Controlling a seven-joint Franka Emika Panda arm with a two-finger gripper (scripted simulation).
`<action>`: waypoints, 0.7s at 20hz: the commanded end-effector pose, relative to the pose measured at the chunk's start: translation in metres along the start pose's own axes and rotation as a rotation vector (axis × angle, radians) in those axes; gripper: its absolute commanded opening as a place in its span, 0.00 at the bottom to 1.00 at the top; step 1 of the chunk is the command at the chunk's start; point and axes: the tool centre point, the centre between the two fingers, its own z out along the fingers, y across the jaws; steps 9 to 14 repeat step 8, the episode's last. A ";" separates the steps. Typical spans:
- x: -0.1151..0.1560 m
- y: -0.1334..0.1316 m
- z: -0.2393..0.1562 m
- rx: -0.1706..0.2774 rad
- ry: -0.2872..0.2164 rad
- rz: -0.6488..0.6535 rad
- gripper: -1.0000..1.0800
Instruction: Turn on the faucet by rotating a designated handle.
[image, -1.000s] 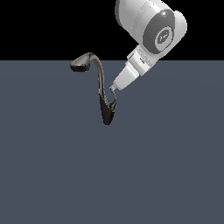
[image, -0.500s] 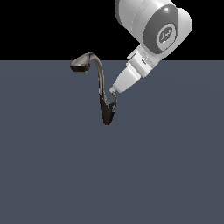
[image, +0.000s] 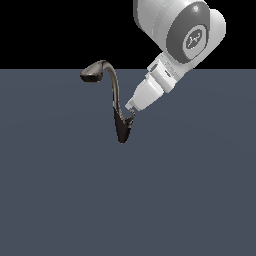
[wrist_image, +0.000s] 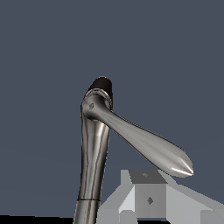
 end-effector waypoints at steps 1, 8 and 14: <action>0.021 0.009 0.001 -0.004 0.003 0.017 0.00; 0.057 0.027 0.003 -0.013 0.003 0.026 0.00; 0.057 0.027 0.003 -0.013 0.003 0.026 0.00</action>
